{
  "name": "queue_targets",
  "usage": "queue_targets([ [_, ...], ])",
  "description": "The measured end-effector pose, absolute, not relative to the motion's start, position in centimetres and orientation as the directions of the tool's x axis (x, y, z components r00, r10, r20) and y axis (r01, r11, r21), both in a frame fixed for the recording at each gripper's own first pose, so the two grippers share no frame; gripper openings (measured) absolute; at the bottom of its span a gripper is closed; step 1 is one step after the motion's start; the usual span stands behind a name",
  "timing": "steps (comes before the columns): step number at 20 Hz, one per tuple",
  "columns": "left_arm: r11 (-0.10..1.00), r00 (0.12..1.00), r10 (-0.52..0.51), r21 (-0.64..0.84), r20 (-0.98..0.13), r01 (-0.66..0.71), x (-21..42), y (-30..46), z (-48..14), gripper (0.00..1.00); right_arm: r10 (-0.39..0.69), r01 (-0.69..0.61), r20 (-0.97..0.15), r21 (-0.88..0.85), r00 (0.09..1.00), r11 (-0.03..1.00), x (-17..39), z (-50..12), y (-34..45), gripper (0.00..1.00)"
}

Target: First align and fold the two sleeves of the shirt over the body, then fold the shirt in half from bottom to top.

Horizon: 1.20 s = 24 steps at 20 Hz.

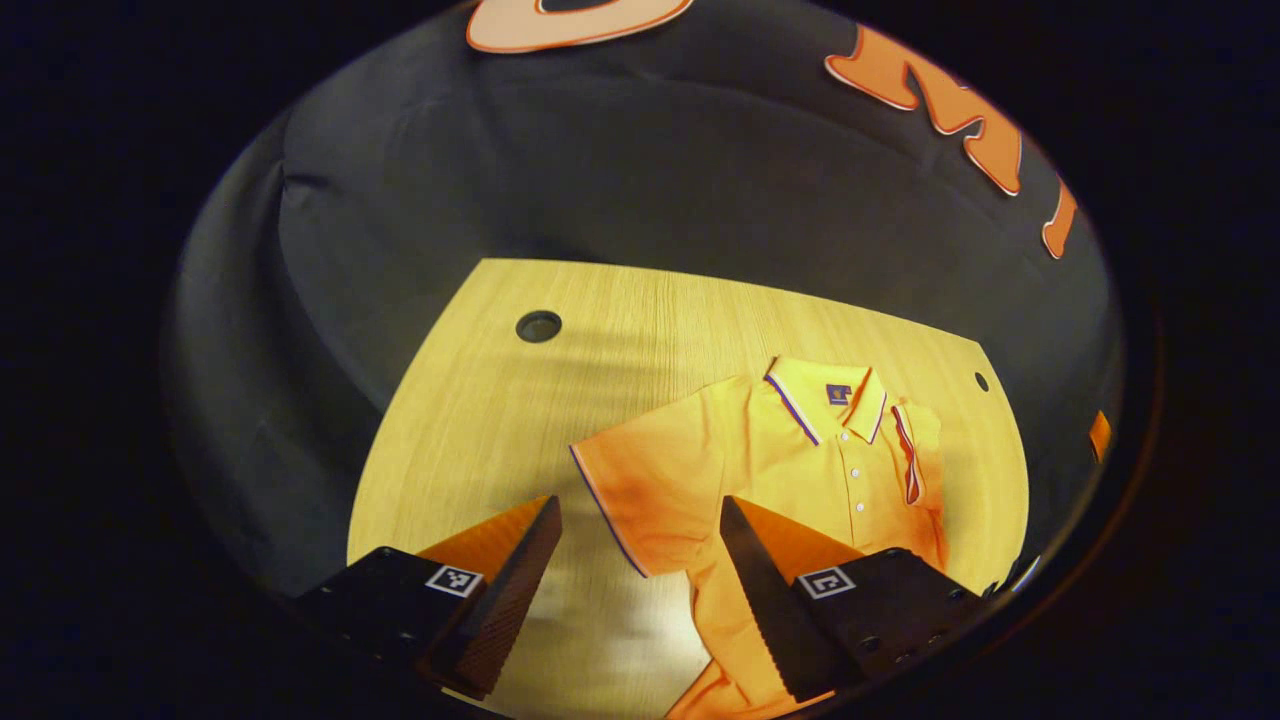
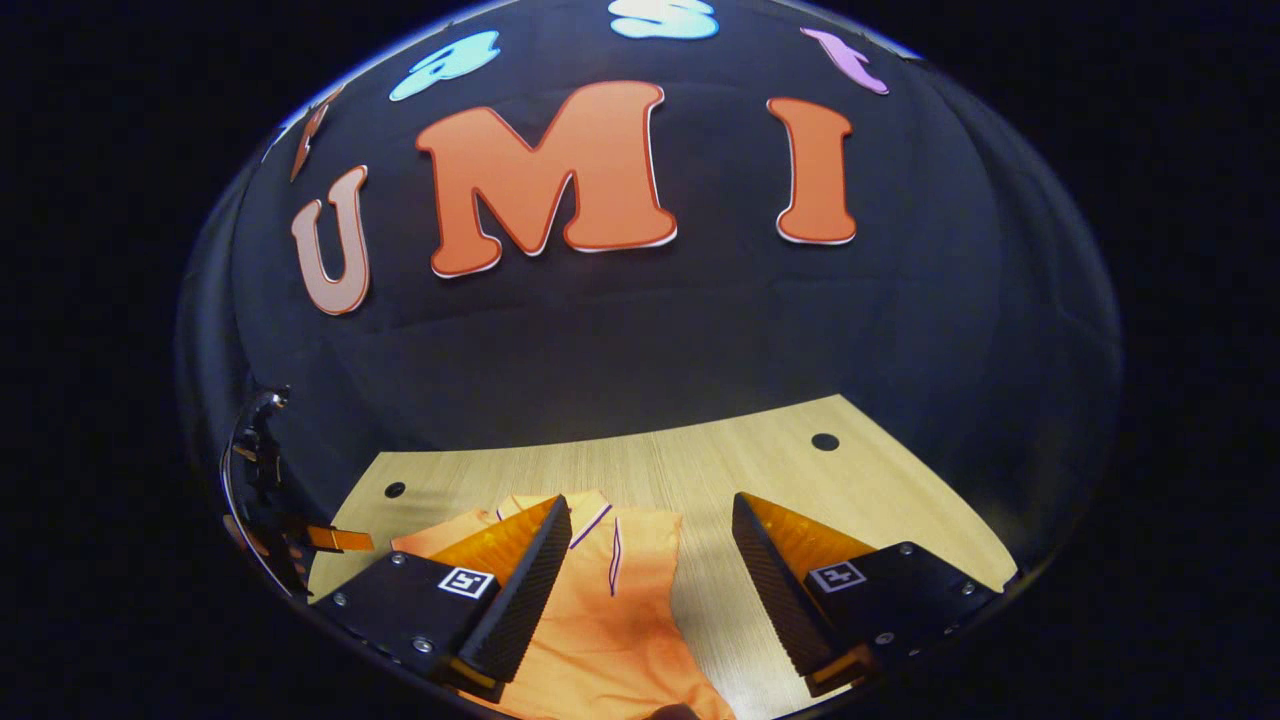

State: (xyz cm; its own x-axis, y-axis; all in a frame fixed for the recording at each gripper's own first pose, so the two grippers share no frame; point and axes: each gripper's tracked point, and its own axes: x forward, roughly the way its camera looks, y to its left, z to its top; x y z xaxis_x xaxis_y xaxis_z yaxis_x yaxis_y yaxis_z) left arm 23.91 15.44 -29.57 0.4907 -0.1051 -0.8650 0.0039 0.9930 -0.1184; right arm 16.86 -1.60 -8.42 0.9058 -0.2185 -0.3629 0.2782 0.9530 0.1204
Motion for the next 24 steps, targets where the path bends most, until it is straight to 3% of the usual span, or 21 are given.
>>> queue_targets([
  [7, 0.991, 0.262, -0.122, -0.131, -0.957, -0.016, 24.4, 14.7, -35.0, 0.97, -0.336, 0.360, -0.254, 0.054, 0.907, 0.931, 10.8, -4.4, -2.0, 0.98],
  [14, 0.996, 0.153, -0.052, -0.063, -0.987, -0.067, 25.2, 15.7, -39.1, 0.97, -0.402, 0.413, -0.202, 0.016, 0.893, 0.911, 7.1, -3.3, -3.6, 0.98],
  [16, 0.997, 0.126, -0.007, -0.016, -0.992, -0.069, 25.2, 16.2, -40.1, 0.82, -0.410, 0.418, -0.196, 0.002, 0.891, 0.908, 6.4, -3.0, -3.9, 0.98],
  [19, 0.997, 0.128, -0.008, -0.018, -0.992, -0.075, 25.6, 15.5, -40.1, 0.80, -0.422, 0.429, -0.190, -0.008, 0.886, 0.903, 5.7, -3.0, -4.8, 0.98],
  [21, 0.998, 0.123, -0.011, -0.019, -0.992, -0.066, 25.6, 14.6, -40.5, 0.47, -0.422, 0.430, -0.193, -0.001, 0.886, 0.903, 5.4, -3.2, -5.3, 0.98],
  [22, 0.997, 0.146, -0.028, -0.038, -0.989, -0.067, 26.3, 14.3, -39.4, 0.44, -0.424, 0.433, -0.197, 0.000, 0.884, 0.902, 5.4, -3.4, -5.5, 0.98],
  [24, 0.996, 0.168, -0.030, -0.043, -0.985, -0.074, 26.4, 13.2, -41.0, 0.14, -0.428, 0.437, -0.211, -0.005, 0.878, 0.899, 5.2, -3.9, -6.1, 0.98],
])
